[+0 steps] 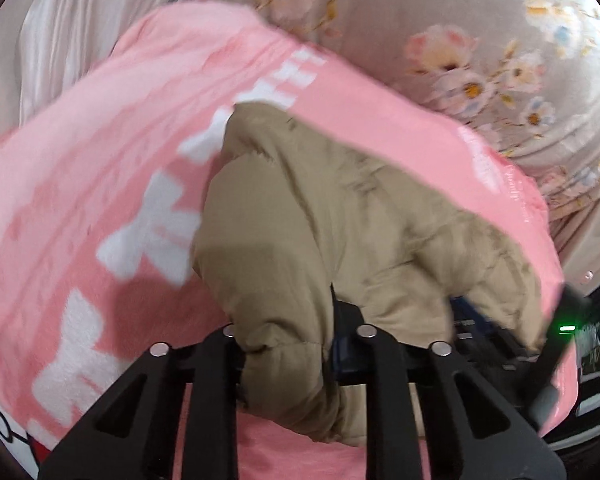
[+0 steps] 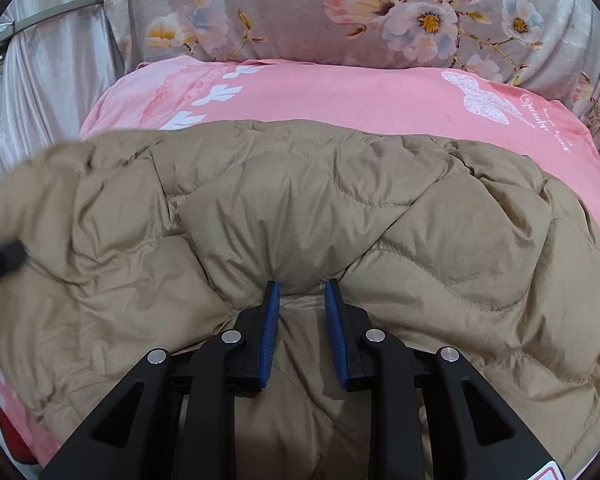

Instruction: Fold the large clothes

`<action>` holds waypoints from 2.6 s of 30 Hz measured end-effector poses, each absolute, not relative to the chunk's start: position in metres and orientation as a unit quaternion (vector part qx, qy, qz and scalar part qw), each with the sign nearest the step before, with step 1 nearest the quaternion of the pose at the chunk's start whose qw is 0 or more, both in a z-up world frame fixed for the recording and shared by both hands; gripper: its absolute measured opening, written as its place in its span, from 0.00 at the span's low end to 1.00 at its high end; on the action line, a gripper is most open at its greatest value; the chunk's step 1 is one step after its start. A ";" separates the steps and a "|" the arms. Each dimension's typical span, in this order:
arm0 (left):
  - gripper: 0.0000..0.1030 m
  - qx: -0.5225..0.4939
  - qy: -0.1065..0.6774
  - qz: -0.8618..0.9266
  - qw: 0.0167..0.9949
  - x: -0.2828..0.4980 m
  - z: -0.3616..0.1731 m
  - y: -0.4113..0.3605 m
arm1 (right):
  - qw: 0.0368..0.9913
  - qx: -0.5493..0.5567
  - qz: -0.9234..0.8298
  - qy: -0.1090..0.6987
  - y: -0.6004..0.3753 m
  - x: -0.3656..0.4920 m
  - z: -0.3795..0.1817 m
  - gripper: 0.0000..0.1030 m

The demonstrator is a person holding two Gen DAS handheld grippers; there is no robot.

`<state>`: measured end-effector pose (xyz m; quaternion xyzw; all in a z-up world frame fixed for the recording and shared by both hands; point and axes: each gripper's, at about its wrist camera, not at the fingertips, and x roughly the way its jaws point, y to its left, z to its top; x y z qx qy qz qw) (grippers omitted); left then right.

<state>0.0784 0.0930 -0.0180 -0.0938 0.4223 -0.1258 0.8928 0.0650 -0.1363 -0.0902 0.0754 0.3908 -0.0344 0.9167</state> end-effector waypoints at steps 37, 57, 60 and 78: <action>0.14 0.163 0.398 -0.313 0.847 0.013 0.005 -0.240 | 0.873 0.211 -0.153 0.413 -0.313 -0.133 -0.072 0.06; 0.82 0.055 0.373 -0.353 0.856 0.001 0.061 -0.205 | 0.911 0.218 -0.147 0.318 -0.362 -0.111 -0.002 0.42; 0.84 0.038 0.329 -0.272 0.903 0.025 0.095 -0.161 | 0.932 0.207 -0.104 0.279 -0.354 -0.077 0.039 0.60; 0.84 -0.028 0.406 -0.107 0.907 0.131 0.057 -0.055 | 0.895 0.199 0.017 0.399 -0.312 0.133 0.032 0.10</action>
